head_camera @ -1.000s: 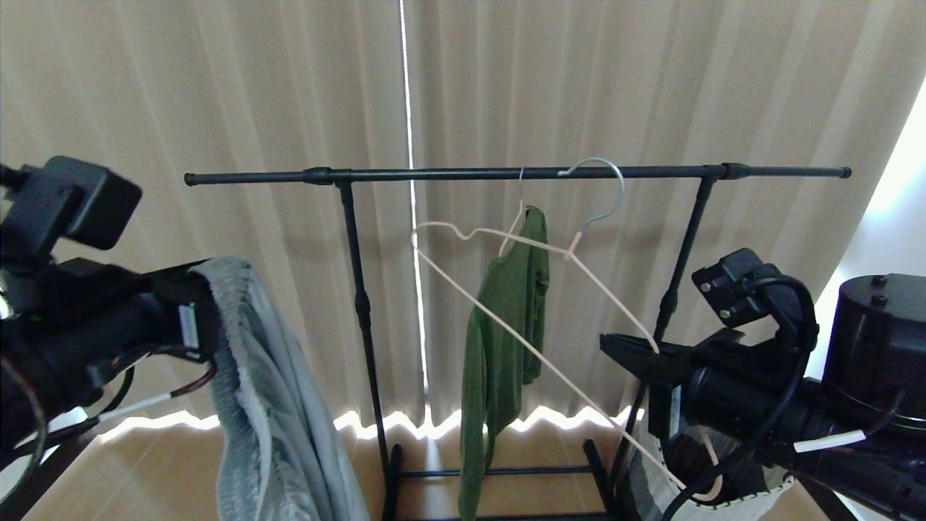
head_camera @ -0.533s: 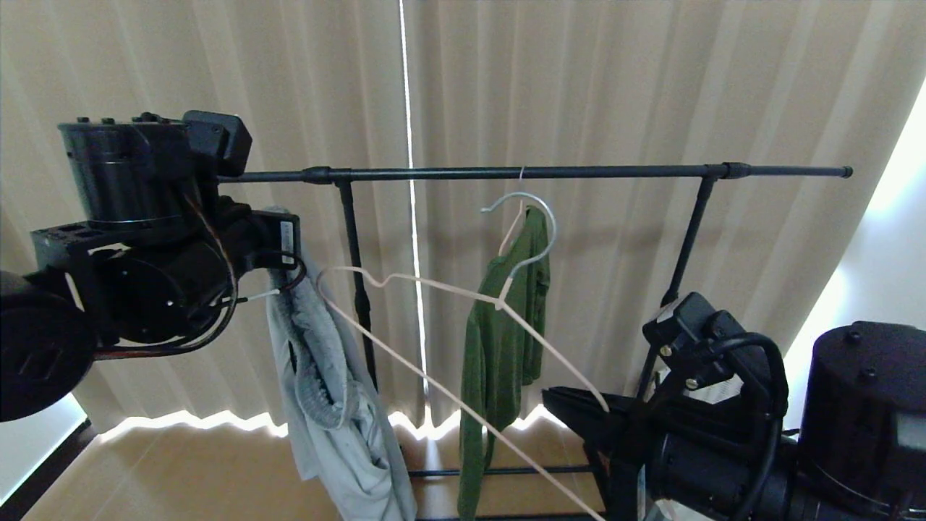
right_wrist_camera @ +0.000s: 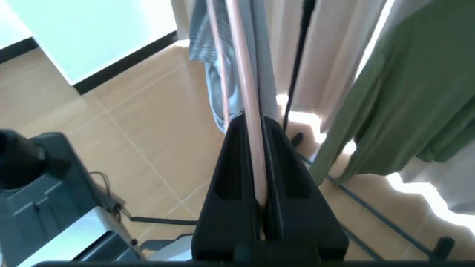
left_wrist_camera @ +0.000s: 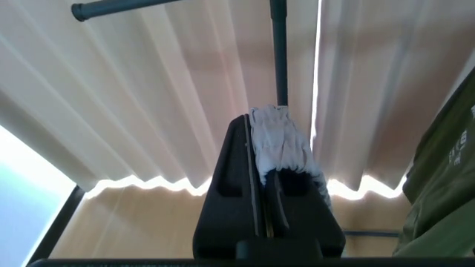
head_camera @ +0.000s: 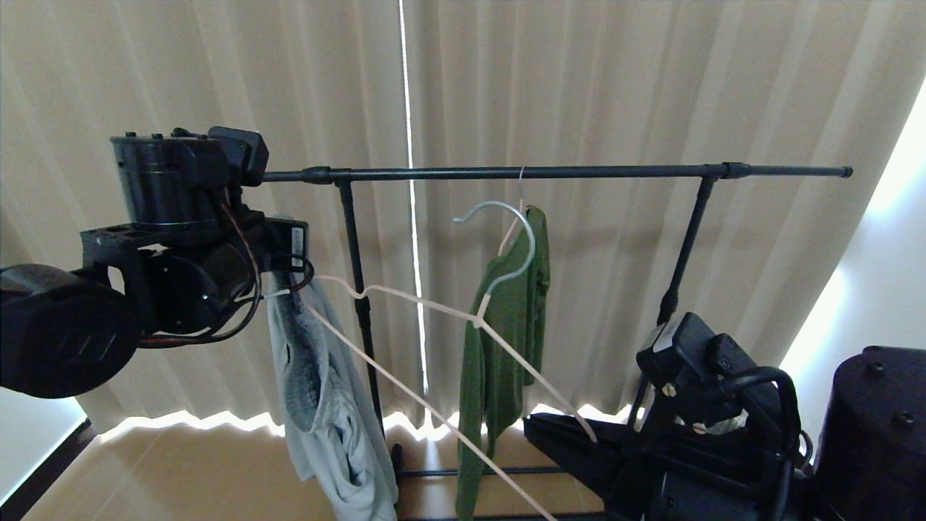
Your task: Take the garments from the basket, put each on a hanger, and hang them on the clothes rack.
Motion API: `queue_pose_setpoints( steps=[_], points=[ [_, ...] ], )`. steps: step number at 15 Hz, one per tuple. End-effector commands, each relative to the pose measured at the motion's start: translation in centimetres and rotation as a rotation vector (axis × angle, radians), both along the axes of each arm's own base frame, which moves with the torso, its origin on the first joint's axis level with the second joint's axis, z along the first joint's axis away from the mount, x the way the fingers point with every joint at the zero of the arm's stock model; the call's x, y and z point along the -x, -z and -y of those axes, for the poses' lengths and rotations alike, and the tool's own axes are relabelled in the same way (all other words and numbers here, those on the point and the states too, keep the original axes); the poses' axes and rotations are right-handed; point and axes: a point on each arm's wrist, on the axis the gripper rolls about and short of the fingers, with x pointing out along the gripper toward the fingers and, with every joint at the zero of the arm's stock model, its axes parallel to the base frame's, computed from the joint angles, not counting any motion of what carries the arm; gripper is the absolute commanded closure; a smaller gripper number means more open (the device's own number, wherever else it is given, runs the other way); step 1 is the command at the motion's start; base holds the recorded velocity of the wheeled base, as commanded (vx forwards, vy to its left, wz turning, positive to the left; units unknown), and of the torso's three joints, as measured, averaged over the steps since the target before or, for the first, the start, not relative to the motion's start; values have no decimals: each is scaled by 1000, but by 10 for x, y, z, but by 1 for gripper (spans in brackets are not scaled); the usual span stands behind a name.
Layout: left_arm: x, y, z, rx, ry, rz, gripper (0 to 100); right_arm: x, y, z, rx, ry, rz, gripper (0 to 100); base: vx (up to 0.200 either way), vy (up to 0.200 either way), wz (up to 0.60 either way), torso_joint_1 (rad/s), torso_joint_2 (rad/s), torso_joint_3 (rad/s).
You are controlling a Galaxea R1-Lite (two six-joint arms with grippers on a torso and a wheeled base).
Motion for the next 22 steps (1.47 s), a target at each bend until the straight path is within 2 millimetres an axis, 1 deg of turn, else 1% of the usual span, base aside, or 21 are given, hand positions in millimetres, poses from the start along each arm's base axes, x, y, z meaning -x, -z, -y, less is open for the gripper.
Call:
queue_pose_setpoints(
  steps=[1,3,5,7,9,12,13,14,17,19,21,22],
  points=[
    [-1,2,1,1,0,-4,100,2,1,-2,6,-11,-1,100,0,0,0,0,0,0],
    [0,2,1,3,2,0,100,0,5,-6,21,-10,-10,100,0,0,0,0,0,0],
    [1,1,1,3,2,4,100,-19,12,-15,44,38,-24,100,0,0,0,0,0,0],
    [4,3,1,3,0,0,100,-32,11,-24,38,63,-22,100,0,0,0,0,0,0],
    [11,7,1,2,9,-6,100,-45,11,-32,32,87,-21,100,0,0,0,0,0,0],
    [18,7,0,2,13,9,100,-63,16,-45,40,132,-18,100,0,0,0,0,0,0],
    [18,7,0,2,13,9,100,-64,16,-46,40,132,-18,100,0,0,0,0,0,0],
    [20,5,0,-2,-9,15,100,-71,17,-55,34,135,-15,100,0,0,0,0,0,0],
    [23,5,6,-10,-42,20,100,-78,20,-66,36,132,-15,100,0,0,0,0,0,0],
    [25,4,10,-9,-29,23,100,-75,24,-76,31,116,-29,100,0,0,0,0,0,0],
    [25,4,12,-11,-24,23,100,-77,23,-86,-10,159,-59,100,0,0,0,0,0,0],
    [25,4,12,-11,-24,23,100,-78,24,-87,-10,175,-57,100,0,0,0,0,0,0]
  ],
)
